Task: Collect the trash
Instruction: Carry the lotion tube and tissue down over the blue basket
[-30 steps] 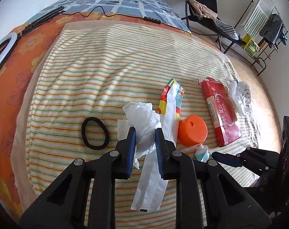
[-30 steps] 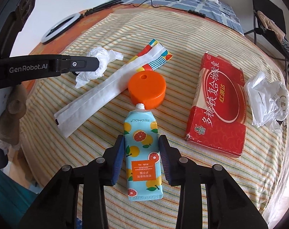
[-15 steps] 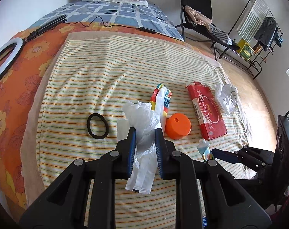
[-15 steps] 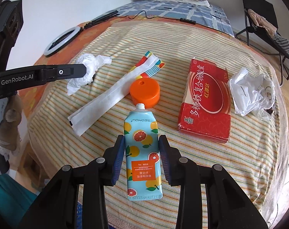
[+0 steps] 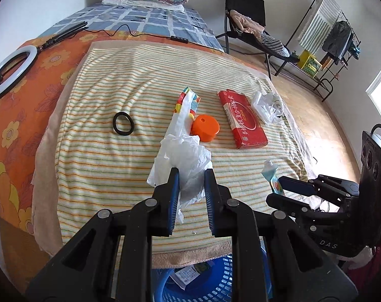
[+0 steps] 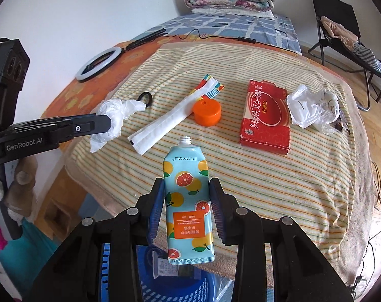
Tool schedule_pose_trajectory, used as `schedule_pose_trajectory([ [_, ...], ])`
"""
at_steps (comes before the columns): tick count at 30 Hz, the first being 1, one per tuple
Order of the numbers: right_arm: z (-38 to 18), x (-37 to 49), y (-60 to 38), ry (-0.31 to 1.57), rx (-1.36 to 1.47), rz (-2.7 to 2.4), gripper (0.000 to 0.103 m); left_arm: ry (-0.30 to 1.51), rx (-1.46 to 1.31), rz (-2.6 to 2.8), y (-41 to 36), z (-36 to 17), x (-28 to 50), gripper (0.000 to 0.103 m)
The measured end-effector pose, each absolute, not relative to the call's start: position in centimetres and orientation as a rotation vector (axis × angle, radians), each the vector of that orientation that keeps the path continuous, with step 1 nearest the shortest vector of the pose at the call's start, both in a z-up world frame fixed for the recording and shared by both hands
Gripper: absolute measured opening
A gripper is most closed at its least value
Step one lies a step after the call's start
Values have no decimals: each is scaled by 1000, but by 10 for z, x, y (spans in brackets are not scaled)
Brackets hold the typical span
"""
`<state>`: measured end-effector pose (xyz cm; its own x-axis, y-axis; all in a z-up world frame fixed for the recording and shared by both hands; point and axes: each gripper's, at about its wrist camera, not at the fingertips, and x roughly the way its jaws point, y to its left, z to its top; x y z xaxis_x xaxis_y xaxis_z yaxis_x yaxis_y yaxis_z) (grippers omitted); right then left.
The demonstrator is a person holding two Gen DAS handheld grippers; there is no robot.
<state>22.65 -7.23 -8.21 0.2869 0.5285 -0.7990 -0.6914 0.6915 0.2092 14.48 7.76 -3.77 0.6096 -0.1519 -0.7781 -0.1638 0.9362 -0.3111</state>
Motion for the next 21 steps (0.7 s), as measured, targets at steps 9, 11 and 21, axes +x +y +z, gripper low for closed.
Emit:
schedule_pose_trajectory([
  [9, -81, 185, -94, 990, -176, 829, 34, 935, -395, -58, 46, -39, 90, 19],
  [11, -83, 177, -99, 992, -171, 830, 34, 940, -389, -68, 37, -41, 80, 19],
  [21, -102, 142, -118, 1037, -132, 826, 34, 991, -399, -103, 7, -64, 41, 19],
])
